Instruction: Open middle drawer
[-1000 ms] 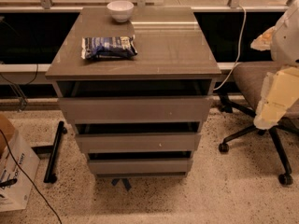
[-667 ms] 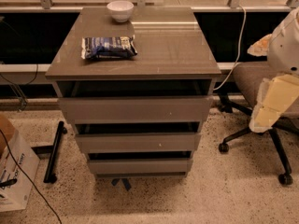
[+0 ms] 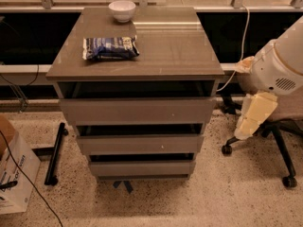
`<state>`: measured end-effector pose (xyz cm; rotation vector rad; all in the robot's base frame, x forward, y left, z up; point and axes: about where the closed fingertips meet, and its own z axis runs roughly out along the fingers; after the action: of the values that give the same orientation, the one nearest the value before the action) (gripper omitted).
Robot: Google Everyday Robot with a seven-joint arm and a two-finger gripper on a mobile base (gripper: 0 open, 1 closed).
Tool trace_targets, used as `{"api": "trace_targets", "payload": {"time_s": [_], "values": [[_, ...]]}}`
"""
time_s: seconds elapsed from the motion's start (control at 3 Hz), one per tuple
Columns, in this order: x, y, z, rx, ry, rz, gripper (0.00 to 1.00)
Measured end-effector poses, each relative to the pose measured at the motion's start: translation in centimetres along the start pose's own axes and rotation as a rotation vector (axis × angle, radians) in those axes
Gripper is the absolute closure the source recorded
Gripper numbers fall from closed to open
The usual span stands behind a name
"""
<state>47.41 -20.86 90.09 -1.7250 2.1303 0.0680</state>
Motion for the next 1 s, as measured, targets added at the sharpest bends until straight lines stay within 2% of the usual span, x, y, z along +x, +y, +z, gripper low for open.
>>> {"api": "trace_targets", "payload": {"time_s": [0.67, 1.0], "values": [[-0.7, 0.0, 0.7, 0.006, -0.022, 0.015, 0.00], [-2.8, 0.1, 4.6, -0.008, -0.064, 0.016, 0.00]]}}
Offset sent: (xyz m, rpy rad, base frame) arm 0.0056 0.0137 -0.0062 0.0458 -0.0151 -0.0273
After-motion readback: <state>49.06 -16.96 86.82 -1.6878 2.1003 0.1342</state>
